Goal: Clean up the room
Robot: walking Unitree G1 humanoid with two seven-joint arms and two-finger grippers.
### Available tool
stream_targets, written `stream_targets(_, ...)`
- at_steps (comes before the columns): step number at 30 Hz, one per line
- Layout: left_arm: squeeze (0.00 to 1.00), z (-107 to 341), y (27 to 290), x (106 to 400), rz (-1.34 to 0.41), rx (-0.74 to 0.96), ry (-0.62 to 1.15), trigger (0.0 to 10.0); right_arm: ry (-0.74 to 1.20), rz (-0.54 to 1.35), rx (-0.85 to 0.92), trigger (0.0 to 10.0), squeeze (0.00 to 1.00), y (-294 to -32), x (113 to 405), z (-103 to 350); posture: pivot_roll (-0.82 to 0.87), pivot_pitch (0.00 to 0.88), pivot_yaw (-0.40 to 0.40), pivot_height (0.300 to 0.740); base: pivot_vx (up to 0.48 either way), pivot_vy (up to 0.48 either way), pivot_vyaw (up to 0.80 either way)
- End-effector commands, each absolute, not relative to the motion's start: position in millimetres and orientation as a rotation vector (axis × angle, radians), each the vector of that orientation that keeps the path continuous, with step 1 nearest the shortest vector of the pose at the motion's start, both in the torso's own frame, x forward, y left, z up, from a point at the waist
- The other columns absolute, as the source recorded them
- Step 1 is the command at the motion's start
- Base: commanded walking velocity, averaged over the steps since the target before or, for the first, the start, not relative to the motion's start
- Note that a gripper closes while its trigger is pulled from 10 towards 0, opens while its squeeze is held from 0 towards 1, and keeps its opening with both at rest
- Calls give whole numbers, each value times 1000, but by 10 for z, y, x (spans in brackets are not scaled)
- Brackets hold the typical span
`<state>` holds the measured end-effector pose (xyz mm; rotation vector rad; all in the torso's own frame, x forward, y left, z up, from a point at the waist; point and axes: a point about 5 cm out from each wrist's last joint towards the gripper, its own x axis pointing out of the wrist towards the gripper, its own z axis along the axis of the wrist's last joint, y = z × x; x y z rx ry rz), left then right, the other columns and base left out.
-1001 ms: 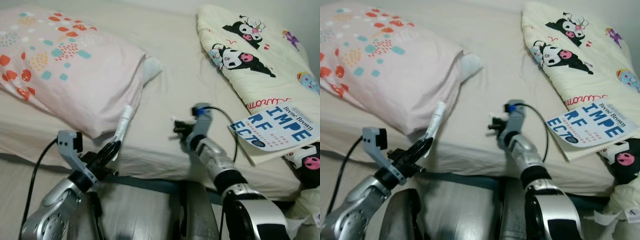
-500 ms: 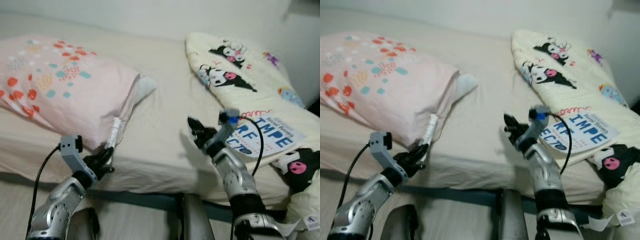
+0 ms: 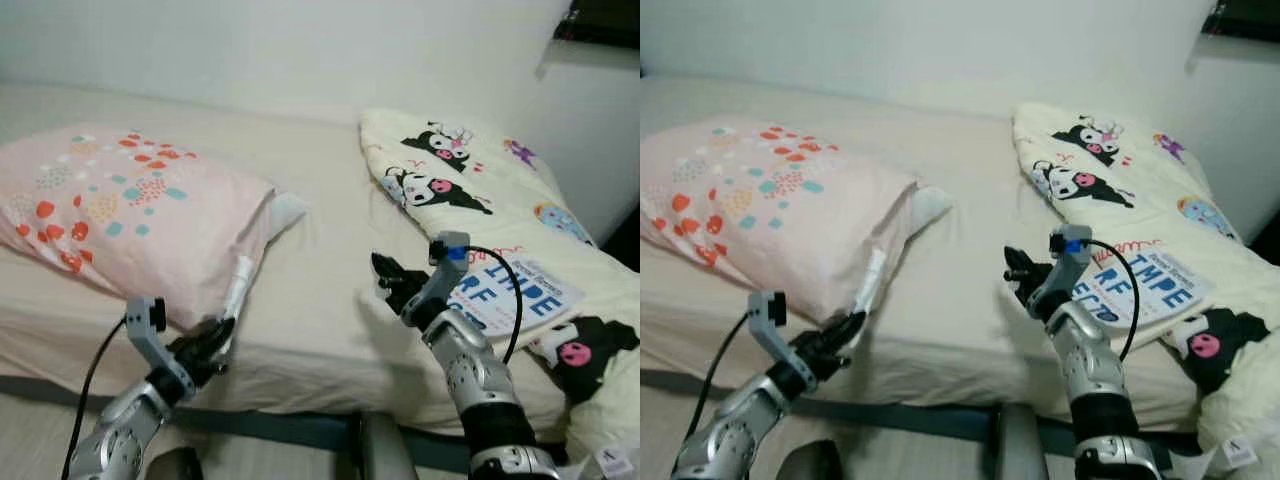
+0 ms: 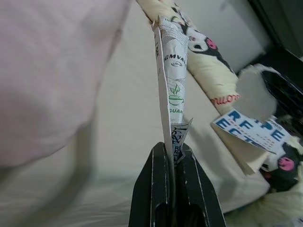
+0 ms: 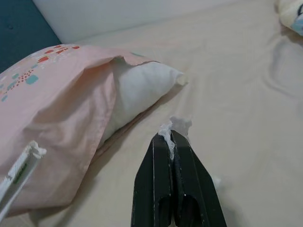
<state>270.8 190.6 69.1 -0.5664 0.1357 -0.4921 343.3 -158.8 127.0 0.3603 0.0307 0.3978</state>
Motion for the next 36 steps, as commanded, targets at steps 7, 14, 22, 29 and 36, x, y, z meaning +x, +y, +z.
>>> stream_targets(7,0,516,1877,2679,-516,-603,210,10000,38,359,327,0,0,-1670,3409,1270,0,0,-70,576,0,0,0)
stream_targets(14,0,470,1934,2765,-454,-623,214,10000,52,327,310,0,0,-1735,3397,1233,-2,0,-68,606,-343,0,0)
stream_targets(22,0,370,2006,2753,-389,-600,229,10000,68,313,300,0,0,-1762,3391,1190,-2,0,-65,636,0,0,0)
stream_targets(29,0,73,2241,2689,-122,-520,357,10000,148,262,285,0,0,-1849,3334,955,1,0,-66,671,0,0,0)
stream_targets(36,0,-302,2395,2393,121,-445,564,10000,344,162,210,0,0,-2051,3080,424,6,0,-70,706,0,0,0)
